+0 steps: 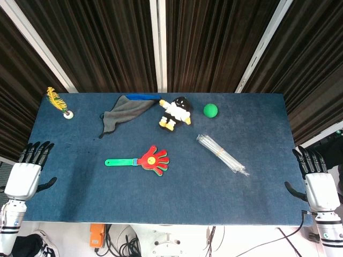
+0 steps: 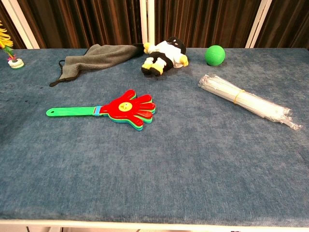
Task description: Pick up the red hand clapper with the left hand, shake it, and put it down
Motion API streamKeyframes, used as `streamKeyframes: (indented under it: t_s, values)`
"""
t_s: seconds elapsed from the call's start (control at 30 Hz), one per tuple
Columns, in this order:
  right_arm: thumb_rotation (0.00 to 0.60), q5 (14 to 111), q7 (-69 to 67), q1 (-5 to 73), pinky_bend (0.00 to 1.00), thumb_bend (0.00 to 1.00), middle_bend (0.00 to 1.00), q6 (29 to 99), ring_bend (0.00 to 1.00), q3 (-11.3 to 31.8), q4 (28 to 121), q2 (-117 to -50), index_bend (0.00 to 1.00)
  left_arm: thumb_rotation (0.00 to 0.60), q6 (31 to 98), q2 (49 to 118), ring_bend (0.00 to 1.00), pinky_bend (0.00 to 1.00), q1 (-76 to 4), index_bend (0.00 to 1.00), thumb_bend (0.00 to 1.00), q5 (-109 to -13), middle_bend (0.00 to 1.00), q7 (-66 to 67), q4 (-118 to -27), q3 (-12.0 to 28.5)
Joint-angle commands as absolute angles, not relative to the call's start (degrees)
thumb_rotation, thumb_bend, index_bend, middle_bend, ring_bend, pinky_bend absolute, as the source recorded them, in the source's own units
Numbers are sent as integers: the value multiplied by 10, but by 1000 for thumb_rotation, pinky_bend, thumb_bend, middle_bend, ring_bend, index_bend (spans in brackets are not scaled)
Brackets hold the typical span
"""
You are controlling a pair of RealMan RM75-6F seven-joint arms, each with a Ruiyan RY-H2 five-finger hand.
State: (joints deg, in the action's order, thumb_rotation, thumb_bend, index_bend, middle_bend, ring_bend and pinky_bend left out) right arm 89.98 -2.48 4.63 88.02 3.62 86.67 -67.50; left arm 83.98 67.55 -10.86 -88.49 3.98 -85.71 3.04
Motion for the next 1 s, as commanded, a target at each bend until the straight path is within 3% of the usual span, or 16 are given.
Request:
streamKeyframes:
  t_s: [0.03, 0.43, 0.77, 1.0]
  values:
    - [600, 902, -21, 48, 0, 150, 0, 876, 0, 34, 867, -677, 0, 600, 840, 678, 0, 64, -107, 50, 159, -885, 33, 38, -854, 29]
    - [600, 898, -25, 44, 0, 150, 0, 884, 0, 36, 868, -670, 0, 600, 840, 682, 0, 64, -107, 50, 160, -890, 34, 32, -861, 25]
    - [600, 896, -27, 41, 0, 150, 0, 886, 0, 35, 863, -667, 0, 600, 773, 715, 0, 66, -152, 50, 160, -905, 35, 41, -875, 20]
    - [600, 894, -42, 33, 0, 150, 0, 899, 0, 37, 858, -660, 0, 600, 687, 775, 0, 68, -234, 51, 175, -912, 55, 13, -873, 46]
